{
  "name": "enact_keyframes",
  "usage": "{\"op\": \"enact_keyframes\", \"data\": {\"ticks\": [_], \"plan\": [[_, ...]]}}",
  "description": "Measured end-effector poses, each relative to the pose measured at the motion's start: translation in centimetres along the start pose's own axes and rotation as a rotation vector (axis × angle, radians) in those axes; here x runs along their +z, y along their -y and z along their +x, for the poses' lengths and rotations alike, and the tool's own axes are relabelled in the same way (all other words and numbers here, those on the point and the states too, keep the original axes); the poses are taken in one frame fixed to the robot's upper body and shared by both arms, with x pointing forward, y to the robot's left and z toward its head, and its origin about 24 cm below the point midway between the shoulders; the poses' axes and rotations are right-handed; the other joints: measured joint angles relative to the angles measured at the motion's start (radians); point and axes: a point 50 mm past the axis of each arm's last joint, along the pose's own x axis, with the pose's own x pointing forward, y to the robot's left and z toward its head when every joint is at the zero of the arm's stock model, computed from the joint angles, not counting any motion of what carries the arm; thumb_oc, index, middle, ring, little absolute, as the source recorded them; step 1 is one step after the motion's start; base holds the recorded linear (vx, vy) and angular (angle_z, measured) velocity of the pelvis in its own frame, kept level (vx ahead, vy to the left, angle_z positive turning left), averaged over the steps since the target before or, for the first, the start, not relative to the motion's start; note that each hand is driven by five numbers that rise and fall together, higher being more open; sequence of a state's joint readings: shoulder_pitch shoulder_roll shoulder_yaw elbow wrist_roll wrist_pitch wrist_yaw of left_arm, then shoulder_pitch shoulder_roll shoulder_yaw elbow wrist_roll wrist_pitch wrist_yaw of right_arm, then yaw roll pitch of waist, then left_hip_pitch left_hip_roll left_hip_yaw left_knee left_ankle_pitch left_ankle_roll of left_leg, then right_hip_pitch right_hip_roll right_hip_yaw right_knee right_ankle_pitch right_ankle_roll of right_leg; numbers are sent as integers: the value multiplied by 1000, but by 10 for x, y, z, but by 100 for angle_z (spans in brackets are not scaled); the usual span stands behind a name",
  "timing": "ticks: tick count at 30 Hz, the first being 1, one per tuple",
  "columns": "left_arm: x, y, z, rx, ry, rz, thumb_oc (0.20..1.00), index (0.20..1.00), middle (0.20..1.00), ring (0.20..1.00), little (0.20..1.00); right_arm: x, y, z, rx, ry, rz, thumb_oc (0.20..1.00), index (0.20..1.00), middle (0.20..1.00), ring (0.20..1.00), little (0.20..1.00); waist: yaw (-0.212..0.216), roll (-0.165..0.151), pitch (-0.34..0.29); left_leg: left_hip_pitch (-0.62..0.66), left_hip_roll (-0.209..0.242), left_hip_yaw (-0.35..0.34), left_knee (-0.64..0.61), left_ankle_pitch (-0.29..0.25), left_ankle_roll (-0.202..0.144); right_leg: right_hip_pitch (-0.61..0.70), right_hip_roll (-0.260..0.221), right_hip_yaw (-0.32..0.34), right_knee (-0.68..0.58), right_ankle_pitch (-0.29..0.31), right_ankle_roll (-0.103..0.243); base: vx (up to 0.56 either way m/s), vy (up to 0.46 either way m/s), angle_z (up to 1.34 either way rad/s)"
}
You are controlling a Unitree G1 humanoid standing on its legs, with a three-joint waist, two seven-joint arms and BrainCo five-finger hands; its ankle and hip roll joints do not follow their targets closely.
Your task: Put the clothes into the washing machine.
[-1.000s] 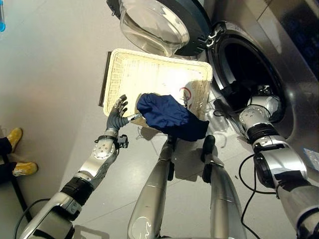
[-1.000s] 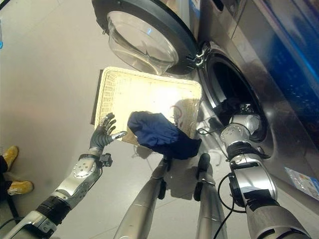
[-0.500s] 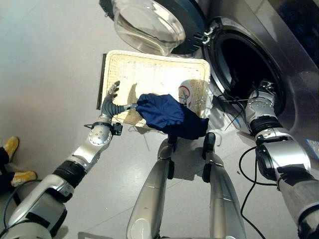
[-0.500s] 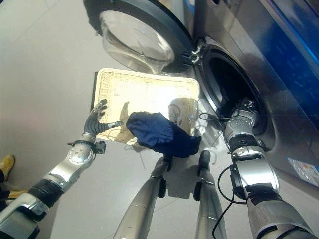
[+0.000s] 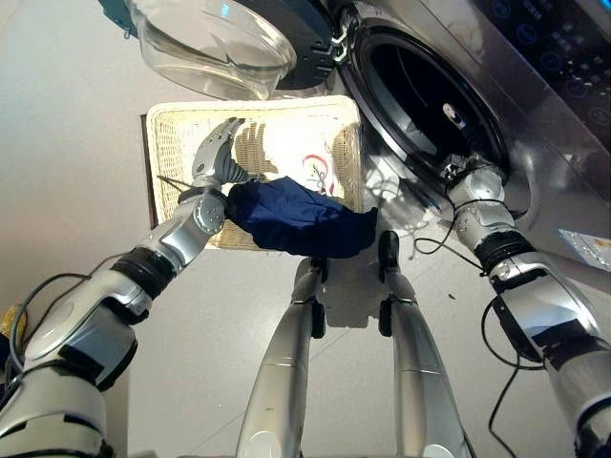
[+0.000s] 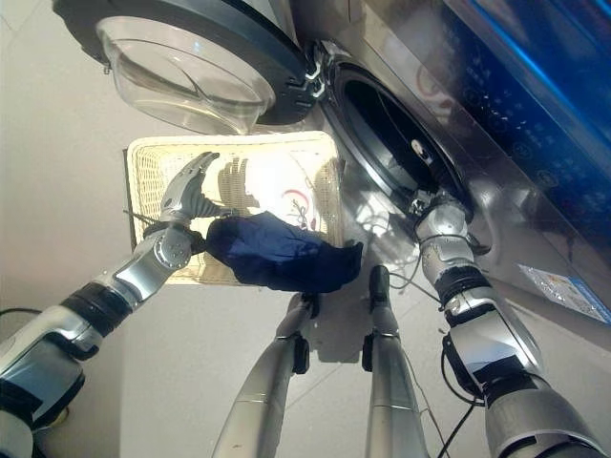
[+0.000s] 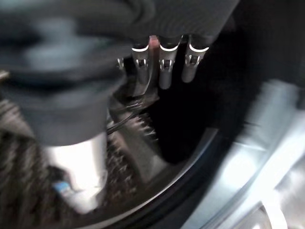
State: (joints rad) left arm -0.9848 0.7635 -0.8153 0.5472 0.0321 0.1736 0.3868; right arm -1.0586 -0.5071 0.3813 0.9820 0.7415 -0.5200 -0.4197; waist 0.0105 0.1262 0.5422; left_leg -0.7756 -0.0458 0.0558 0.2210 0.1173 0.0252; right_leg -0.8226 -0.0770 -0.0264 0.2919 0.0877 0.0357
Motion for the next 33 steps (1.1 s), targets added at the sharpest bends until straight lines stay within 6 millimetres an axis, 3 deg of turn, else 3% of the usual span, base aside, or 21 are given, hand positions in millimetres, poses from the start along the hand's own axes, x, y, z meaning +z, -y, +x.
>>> {"op": "enact_keyframes", "data": {"ticks": [5, 7, 8, 14, 15, 16, 19, 22, 27, 32, 33], "plan": [[-24, 15, -4, -147, -124, 126, 1000, 1000, 1000, 1000, 1000, 7, -10, -2, 45, 28, 85, 1000, 1000, 1000, 1000, 1000, -10, -1, 1, -1, -3, 18, -1, -2, 2, -15, -2, 18, 10, 0, 3, -17, 89, -6], [-24, 15, -4, -147, -124, 126, 1000, 1000, 1000, 1000, 1000, 7, -10, -2, 45, 28, 85, 1000, 1000, 1000, 1000, 1000, -10, -1, 1, -1, -3, 18, -1, -2, 2, -15, -2, 18, 10, 0, 3, -2, 25, -4], [-33, 19, -6, -209, -176, 165, 1000, 1000, 1000, 1000, 1000, 10, -20, -4, 116, 19, 189, 1000, 1000, 1000, 1000, 1000, -27, -2, 1, -4, -7, 26, -1, -4, 6, -24, -5, 28, 18, -1, 7, 0, 8, -6], [-37, 19, -5, -263, -210, 195, 1000, 1000, 1000, 1000, 1000, 5, -21, -9, 157, -15, 294, 1000, 1000, 1000, 1000, 1000, -38, -20, 1, -4, -8, 31, 2, -6, 8, -30, -4, 40, 22, -5, 12, 11, 90, -7], [-70, 34, -19, -438, -401, 240, 1000, 1000, 1000, 1000, 1000, -3, -52, -44, 269, -57, 527, 1000, 1000, 1000, 1000, 1000, -86, -66, -1, -5, -12, 76, 10, -26, 20, -49, -5, 78, 29, -9, 21, 23, 137, -37], [-75, 45, -25, -497, -445, 221, 1000, 1000, 1000, 1000, 1000, -3, -59, -53, 296, -60, 563, 1000, 1000, 1000, 1000, 1000, -107, -67, 0, -7, -17, 85, 16, -36, 29, -50, -9, 92, 31, -9, 30, 25, 158, -45], [-64, 59, -27, -634, -465, 41, 1000, 1000, 1000, 1000, 1000, -8, -56, -49, 315, -72, 451, 1000, 1000, 1000, 1000, 1000, -116, -67, -1, -7, -21, 105, 37, -57, 47, -45, -21, 96, 30, -10, 41, 11, 70, -14], [-60, 58, -25, -688, -461, -49, 1000, 1000, 1000, 1000, 1000, -11, -49, -46, 291, -81, 429, 1000, 1000, 1000, 1000, 1000, -112, -68, -1, -6, -26, 106, 42, -60, 50, -45, -28, 94, 31, -10, 41, 10, 30, 0], [-52, 65, -27, -685, -398, -212, 1000, 1000, 1000, 1000, 1000, -15, -45, -46, 284, -94, 414, 1000, 1000, 1000, 1000, 1000, -104, -68, -1, -7, -29, 106, 51, -62, 50, -45, -28, 94, 38, -8, 44, 0, 0, 0], [-31, 71, -27, -603, -251, -470, 1000, 1000, 1000, 1000, 1000, -16, -45, -48, 290, -97, 419, 1000, 1000, 1000, 1000, 1000, -103, -68, -1, -9, -28, 103, 51, -65, 46, -45, -23, 95, 37, -8, 44, 0, 0, 0], [-18, 74, -29, -559, -173, -569, 445, 445, 445, 445, 445, -18, -43, -52, 296, -102, 429, 1000, 1000, 1000, 1000, 1000, -104, -68, -1, -11, -28, 103, 51, -64, 46, -46, -23, 94, 35, -8, 44, 0, 0, 0]]}}
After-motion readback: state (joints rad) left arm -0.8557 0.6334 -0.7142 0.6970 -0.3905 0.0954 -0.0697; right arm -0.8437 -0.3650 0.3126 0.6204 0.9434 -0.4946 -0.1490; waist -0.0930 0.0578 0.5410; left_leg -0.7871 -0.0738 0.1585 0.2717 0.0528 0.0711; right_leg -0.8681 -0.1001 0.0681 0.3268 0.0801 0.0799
